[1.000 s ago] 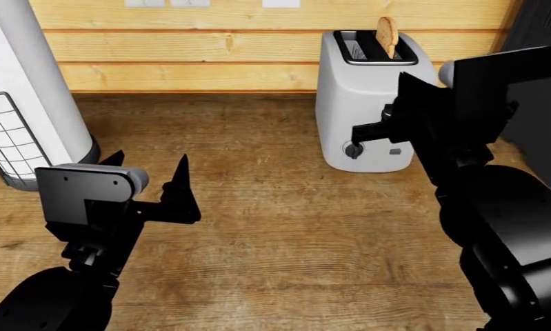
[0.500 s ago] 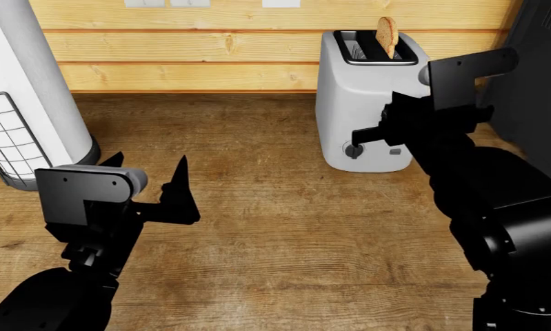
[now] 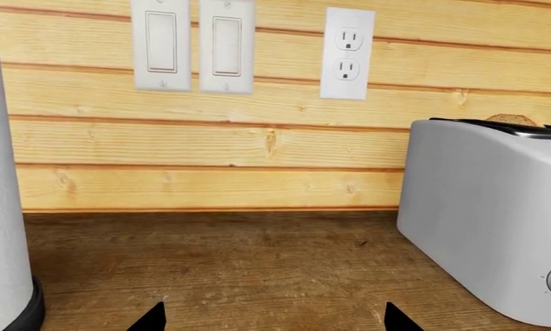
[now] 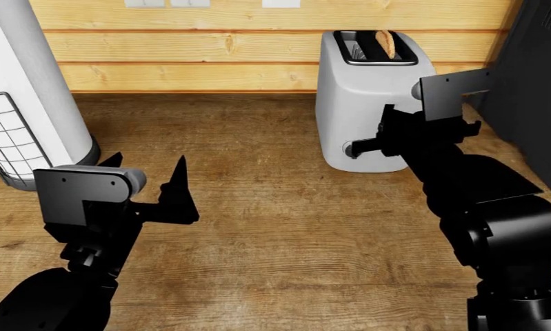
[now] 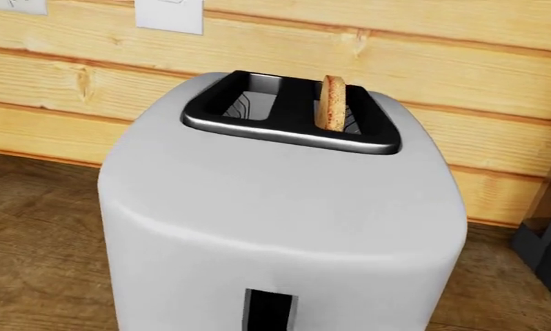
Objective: Push down the lever of the toaster to turn it on.
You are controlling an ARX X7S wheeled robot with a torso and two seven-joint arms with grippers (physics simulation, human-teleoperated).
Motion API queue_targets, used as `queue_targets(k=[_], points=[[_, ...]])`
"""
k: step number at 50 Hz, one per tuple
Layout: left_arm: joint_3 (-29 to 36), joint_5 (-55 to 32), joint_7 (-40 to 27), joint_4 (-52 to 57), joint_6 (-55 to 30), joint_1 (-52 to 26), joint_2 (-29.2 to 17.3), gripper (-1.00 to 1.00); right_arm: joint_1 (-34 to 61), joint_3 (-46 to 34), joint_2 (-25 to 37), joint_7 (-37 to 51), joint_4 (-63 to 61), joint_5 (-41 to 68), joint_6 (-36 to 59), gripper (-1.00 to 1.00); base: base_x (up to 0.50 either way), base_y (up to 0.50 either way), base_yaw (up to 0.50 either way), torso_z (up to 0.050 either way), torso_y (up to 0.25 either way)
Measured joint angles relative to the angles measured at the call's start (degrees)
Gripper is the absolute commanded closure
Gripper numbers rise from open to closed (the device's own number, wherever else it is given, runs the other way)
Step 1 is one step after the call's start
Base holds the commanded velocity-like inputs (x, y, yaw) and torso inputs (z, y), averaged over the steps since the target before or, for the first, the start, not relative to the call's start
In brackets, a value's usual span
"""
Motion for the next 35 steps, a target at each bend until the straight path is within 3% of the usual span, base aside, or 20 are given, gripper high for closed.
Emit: queue_targets(k=[35], points=[[0.6, -0.4, -0.6, -0.4, 0.8, 0.5, -0.4, -1.0, -4.9, 1.5, -0.5, -0.6, 1.7, 0.0, -6.5, 1.0, 0.0, 0.0, 0.0, 0.0, 0.0]])
